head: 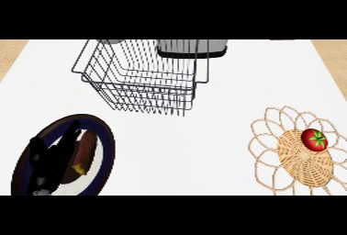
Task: Pick the tomato from the placemat and place it in the basket
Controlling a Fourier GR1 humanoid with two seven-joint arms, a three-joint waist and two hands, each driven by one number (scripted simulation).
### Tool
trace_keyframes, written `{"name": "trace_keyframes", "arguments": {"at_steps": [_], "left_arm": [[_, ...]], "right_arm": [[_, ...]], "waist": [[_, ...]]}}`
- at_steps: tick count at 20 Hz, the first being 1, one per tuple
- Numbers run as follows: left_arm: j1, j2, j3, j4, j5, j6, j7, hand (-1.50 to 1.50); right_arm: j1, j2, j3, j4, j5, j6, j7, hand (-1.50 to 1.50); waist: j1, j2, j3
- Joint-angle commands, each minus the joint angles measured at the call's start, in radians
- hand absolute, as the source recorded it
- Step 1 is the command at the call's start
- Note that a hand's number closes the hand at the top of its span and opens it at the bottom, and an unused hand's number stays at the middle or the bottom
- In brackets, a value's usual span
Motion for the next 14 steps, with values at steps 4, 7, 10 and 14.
{"name": "trace_keyframes", "arguments": {"at_steps": [4, 7, 10, 14], "left_arm": [[0.058, -0.022, -0.02, 0.06, -0.02, -0.005, 0.026, 0.0], [0.062, -0.038, -0.028, 0.046, -0.026, 0.005, 0.043, 0.0], [0.013, -0.038, -0.008, 0.076, -0.023, 0.0, 0.059, 0.0], [0.034, -0.04, -0.011, 0.064, -0.029, -0.017, 0.043, 0.0]], "right_arm": [[0.08, 0.056, 0.013, 0.019, 0.147, -0.025, -0.124, -1.5], [0.132, 0.081, -0.006, 0.022, 0.156, -0.039, -0.158, -1.5], [0.096, 0.113, -0.026, -0.011, 0.109, -0.023, -0.074, -1.5], [0.118, 0.197, 0.022, -0.003, 0.195, -0.081, -0.102, -1.5]], "waist": [[0.002, 0.008, -0.007], [-0.012, 0.004, -0.007], [-0.005, 0.006, -0.008], [0.007, 0.009, -0.008]]}}
